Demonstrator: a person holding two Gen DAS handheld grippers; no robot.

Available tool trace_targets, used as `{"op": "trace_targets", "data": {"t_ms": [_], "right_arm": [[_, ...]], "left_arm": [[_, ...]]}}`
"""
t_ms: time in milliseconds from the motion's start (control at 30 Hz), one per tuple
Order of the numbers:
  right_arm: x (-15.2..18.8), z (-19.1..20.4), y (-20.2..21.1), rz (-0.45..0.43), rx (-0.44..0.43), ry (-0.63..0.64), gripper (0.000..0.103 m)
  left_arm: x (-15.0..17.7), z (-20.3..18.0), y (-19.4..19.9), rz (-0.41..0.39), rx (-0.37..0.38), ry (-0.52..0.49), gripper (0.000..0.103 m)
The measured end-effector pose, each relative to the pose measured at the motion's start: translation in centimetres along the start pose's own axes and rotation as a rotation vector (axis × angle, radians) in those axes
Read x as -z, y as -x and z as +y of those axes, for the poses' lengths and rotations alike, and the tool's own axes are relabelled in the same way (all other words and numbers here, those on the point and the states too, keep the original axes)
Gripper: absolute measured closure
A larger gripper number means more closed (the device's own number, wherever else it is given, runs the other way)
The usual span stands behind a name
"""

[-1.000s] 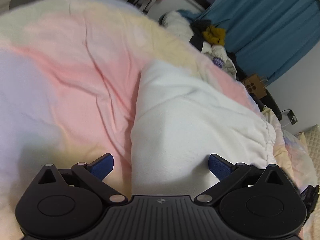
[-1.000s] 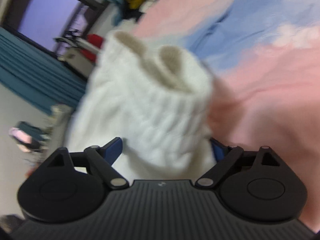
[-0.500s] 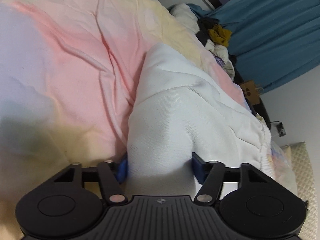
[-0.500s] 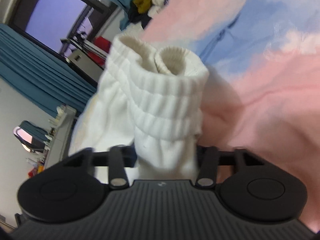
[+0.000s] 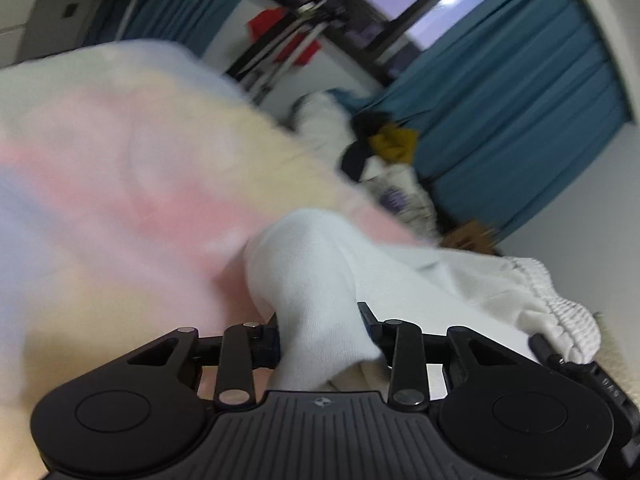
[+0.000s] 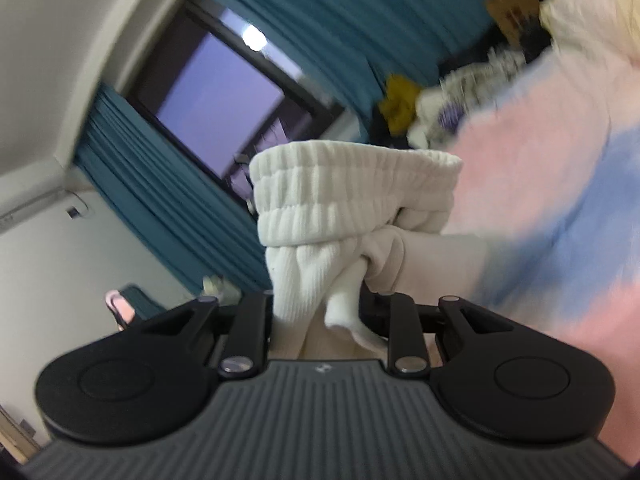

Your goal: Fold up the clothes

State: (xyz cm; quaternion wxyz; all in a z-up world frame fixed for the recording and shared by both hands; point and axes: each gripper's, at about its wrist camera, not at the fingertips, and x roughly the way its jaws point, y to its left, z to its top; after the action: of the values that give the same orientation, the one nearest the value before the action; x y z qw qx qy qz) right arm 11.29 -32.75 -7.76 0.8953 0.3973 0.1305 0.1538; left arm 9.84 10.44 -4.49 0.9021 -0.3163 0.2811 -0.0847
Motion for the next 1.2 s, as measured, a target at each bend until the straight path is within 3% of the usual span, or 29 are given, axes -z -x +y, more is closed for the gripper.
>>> {"op": "trace_targets", "data": {"t_ms": [133,233,400,500,567,700,833,933,1000,1067,1100,1167,1200], "right_arm": [[-4.5,-2.0,1.8,-0.118,-0.026,-0.02,0.076],[-8.0,-4.0,3.6,-0.217,-0.014,-0.013,0.076],[-12.8,-9.2,5.6,-0.382,0.042,0.008,0.076],[-13.9,-13.7,6.1,-0.464,0.109,0.016,0.077],[-14.3,-17.3,5.8,-0.479,0.196,0.009,0.077],[-12.4,-25.5,5.0,-0.401,0.372,-0.174,0.077],[-9.4,-30.6,5.8,-0.333,0.456,-0.349,0.077],[-9.5,-31.0,5.8,-0.328,0.469,-0.386,0.076],[-9.8,-30.8,5.8,-0.318,0.489,-0.4,0.073],[-10.0,-30.7,6.1,-0.305,0.51,-0.442,0.064],[-10.2,-30.8,6.3,-0.296,0.526,-0.469,0.054],[-10.2,-29.7,6.9,-0.267,0.588,-0.484,0.047],[-10.2,-28.9,7.3,-0.252,0.623,-0.479,0.037]], "left_arm": [[-1.0,-7.0,-3.6,-0.021,0.08,-0.048,0.067],[-1.0,-12.7,-8.3,-0.018,0.147,-0.107,0.067],[2.1,-20.4,-17.6,0.041,0.253,-0.196,0.067],[5.4,-23.6,-23.8,0.092,0.289,-0.235,0.067],[8.0,-25.0,-28.3,0.135,0.281,-0.281,0.067],[12.6,-25.5,-34.7,0.23,0.202,-0.358,0.066],[14.7,-24.4,-36.9,0.294,0.197,-0.446,0.057],[14.8,-22.9,-37.9,0.347,0.183,-0.478,0.05],[14.5,-22.1,-36.9,0.338,0.184,-0.471,0.047],[14.3,-22.3,-35.1,0.325,0.166,-0.515,0.044],[14.1,-22.4,-34.2,0.318,0.157,-0.538,0.043],[13.2,-22.9,-31.1,0.303,0.158,-0.567,0.037],[12.9,-23.1,-29.8,0.295,0.165,-0.573,0.032]]}}
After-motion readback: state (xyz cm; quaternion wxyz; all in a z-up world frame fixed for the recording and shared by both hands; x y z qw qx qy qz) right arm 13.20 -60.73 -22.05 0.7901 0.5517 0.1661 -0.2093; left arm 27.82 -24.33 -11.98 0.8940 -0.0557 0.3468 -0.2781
